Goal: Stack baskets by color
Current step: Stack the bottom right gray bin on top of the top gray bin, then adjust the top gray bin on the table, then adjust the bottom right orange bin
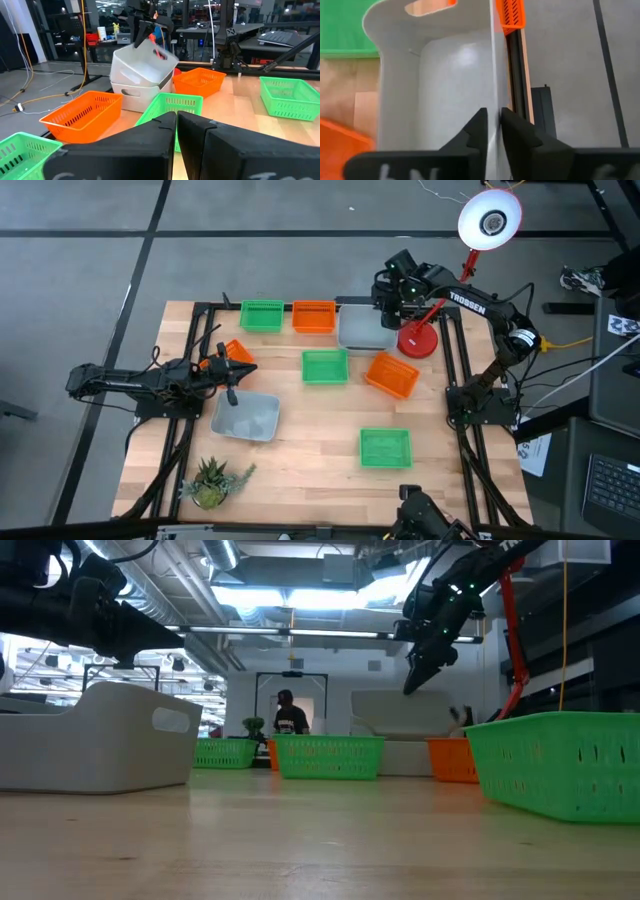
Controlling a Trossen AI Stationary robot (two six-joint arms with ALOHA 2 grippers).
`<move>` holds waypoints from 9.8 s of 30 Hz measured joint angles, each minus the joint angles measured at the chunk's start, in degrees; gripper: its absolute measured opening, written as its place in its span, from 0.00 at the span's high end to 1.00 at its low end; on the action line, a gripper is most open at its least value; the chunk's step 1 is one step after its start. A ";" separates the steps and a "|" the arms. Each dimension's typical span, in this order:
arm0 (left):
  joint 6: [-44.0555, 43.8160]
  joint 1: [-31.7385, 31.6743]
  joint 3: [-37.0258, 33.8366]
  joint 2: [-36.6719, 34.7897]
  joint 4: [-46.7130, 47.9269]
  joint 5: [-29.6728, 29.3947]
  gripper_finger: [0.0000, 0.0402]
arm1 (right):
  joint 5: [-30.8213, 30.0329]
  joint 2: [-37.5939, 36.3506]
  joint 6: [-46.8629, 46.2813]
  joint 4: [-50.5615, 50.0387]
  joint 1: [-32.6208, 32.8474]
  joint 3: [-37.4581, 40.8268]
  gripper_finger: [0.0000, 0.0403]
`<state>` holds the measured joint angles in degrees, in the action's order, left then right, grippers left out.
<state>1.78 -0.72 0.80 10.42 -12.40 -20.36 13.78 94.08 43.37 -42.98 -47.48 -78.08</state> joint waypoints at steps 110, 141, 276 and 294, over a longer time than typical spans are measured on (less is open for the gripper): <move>-0.11 0.01 0.02 0.00 0.46 0.02 0.98 | -3.19 4.48 -10.05 11.19 12.47 13.40 0.79; -0.13 0.01 0.02 0.00 0.48 0.02 0.98 | 0.32 4.42 -17.49 12.37 10.52 13.38 0.79; -0.09 0.01 0.02 0.02 2.76 -0.17 0.98 | -3.68 -7.73 -38.57 -22.79 21.92 8.06 0.79; -4.42 0.00 0.01 0.00 2.81 0.31 0.98 | -4.96 -24.33 -59.83 -25.44 29.03 30.38 0.79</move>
<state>-2.63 -0.72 0.81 10.41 -9.59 -20.05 8.82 69.76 -16.46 -68.42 -18.46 -47.70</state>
